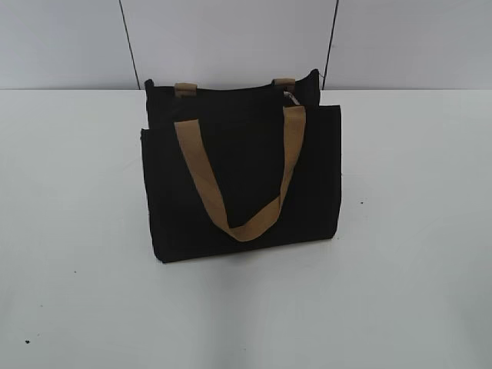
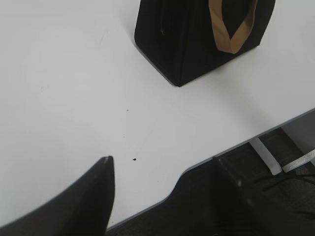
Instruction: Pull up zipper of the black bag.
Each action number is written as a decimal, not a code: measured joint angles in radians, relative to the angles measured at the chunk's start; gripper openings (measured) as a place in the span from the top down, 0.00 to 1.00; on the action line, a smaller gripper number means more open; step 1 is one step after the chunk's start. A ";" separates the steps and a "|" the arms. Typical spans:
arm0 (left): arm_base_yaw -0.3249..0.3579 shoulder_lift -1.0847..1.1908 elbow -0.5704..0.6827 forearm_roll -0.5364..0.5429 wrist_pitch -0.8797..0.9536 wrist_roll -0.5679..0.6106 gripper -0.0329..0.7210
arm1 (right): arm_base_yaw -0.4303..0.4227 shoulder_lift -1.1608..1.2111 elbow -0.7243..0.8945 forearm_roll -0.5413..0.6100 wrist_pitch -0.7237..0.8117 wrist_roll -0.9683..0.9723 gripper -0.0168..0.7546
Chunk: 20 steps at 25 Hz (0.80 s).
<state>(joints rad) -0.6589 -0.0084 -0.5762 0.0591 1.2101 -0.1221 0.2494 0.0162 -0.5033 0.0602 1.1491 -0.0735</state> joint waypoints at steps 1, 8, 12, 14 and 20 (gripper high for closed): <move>0.000 -0.001 0.001 0.000 -0.006 0.000 0.34 | 0.000 0.000 0.012 0.000 -0.019 0.000 0.35; 0.000 -0.002 0.023 0.003 -0.084 0.000 0.39 | 0.000 0.002 0.022 -0.004 -0.040 0.000 0.35; 0.000 -0.002 0.048 0.003 -0.132 0.000 0.43 | 0.000 0.002 0.022 -0.004 -0.041 0.000 0.35; 0.000 -0.002 0.049 0.003 -0.136 0.000 0.45 | 0.000 0.003 0.022 -0.004 -0.042 0.000 0.35; 0.000 -0.002 0.049 0.003 -0.138 0.001 0.51 | 0.000 0.003 0.022 -0.004 -0.043 0.000 0.35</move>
<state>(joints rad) -0.6589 -0.0102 -0.5270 0.0619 1.0725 -0.1213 0.2494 0.0188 -0.4815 0.0566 1.1066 -0.0735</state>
